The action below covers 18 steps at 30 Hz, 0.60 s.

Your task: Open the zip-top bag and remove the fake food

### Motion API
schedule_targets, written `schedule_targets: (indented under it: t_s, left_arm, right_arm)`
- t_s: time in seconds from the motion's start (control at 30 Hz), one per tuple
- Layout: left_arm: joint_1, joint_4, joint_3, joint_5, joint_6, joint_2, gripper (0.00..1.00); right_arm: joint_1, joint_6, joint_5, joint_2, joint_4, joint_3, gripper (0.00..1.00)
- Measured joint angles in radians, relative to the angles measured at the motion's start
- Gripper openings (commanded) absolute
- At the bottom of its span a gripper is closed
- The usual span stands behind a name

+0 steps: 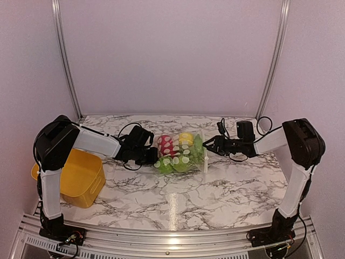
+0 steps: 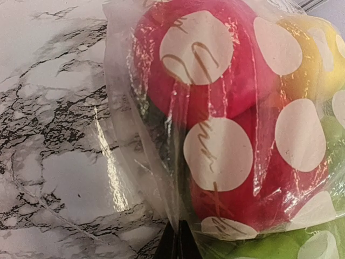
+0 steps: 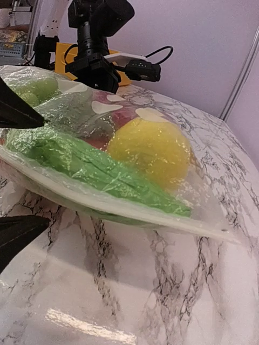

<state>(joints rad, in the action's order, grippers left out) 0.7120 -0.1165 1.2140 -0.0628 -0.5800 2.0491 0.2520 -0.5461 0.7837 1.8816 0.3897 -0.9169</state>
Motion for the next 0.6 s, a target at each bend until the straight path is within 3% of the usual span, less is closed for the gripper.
schedule_targets:
  t_s: [0.1, 0.37, 0.5, 0.6]
  left_arm:
    - [0.0, -0.001, 0.0, 0.0, 0.0, 0.0, 0.0]
    - [0.0, -0.012, -0.005, -0.004, 0.0, 0.0, 0.0]
    - [-0.002, -0.017, -0.007, -0.008, 0.0, 0.0, 0.0]
    - [-0.002, -0.018, -0.008, -0.008, 0.001, 0.0, 0.0]
  right_arm:
    - [0.0, -0.037, 0.03, 0.007, 0.044, 0.0, 0.34]
    - [0.006, -0.076, 0.058, 0.035, 0.081, 0.0, 0.27]
    - [0.008, -0.082, 0.063, 0.047, 0.08, 0.0, 0.01]
    - [0.008, -0.093, 0.068, 0.047, 0.085, -0.002, 0.0]
